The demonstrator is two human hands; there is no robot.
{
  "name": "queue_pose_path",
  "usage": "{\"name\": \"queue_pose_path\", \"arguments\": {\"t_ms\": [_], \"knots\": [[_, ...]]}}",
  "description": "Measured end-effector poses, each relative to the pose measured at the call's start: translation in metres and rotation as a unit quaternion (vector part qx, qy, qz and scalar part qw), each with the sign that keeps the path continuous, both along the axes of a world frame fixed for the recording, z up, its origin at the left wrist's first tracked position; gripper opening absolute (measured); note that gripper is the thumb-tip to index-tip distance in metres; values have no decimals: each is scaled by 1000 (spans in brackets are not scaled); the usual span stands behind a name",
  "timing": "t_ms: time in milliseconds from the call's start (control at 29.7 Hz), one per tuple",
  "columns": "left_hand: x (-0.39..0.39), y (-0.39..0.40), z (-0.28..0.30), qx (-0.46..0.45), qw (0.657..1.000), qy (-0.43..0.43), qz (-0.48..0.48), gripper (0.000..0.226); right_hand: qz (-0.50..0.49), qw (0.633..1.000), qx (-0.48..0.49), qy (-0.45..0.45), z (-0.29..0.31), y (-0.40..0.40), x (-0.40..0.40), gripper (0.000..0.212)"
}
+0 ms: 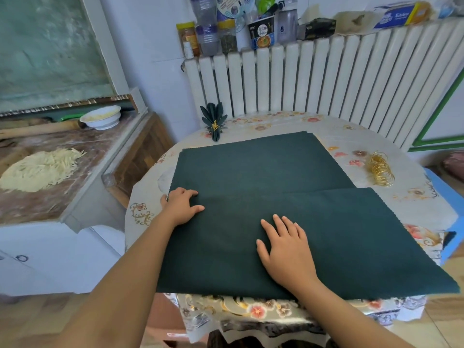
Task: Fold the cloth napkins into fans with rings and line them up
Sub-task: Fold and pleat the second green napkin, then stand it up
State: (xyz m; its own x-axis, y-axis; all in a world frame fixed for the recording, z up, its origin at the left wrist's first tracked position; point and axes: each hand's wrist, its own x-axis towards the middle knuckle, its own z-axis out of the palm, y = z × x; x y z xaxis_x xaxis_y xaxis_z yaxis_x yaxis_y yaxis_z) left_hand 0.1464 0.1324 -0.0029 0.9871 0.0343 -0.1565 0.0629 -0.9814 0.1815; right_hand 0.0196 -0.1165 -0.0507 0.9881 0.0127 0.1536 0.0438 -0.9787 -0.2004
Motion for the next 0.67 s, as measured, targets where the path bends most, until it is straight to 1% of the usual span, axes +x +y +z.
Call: {"name": "queue_pose_path", "arguments": {"t_ms": [202,269,303,337,404,471,505,539,606,674], "knots": [[13,-2,6,-26,999,28,4,37,-4,1000,7,-8,-2,0,2,54],[10,-5,8,-77,997,15,18,26,-3,1000,10,-18,-4,0,3,55],[6,-8,10,-101,995,2,27,26,0,1000,16,-20,-5,0,3,55],[-1,-13,15,-112,993,-15,34,28,1,1000,24,-18,-4,0,3,56],[-19,-25,28,-105,993,-47,31,29,6,998,52,-34,-2,-1,2,54],[-44,-39,43,-90,994,-66,12,23,14,992,109,-58,3,-4,1,43],[-57,-48,49,-88,993,-72,2,22,18,985,157,-66,6,-6,0,36],[-71,-56,53,-93,993,-77,-8,22,23,973,220,-65,10,-9,-1,30],[-100,-72,57,-119,989,-84,-32,21,28,935,352,-38,19,-13,-7,27],[-125,-87,53,-146,984,-88,-57,21,30,900,435,-4,26,-17,-13,28]]}}
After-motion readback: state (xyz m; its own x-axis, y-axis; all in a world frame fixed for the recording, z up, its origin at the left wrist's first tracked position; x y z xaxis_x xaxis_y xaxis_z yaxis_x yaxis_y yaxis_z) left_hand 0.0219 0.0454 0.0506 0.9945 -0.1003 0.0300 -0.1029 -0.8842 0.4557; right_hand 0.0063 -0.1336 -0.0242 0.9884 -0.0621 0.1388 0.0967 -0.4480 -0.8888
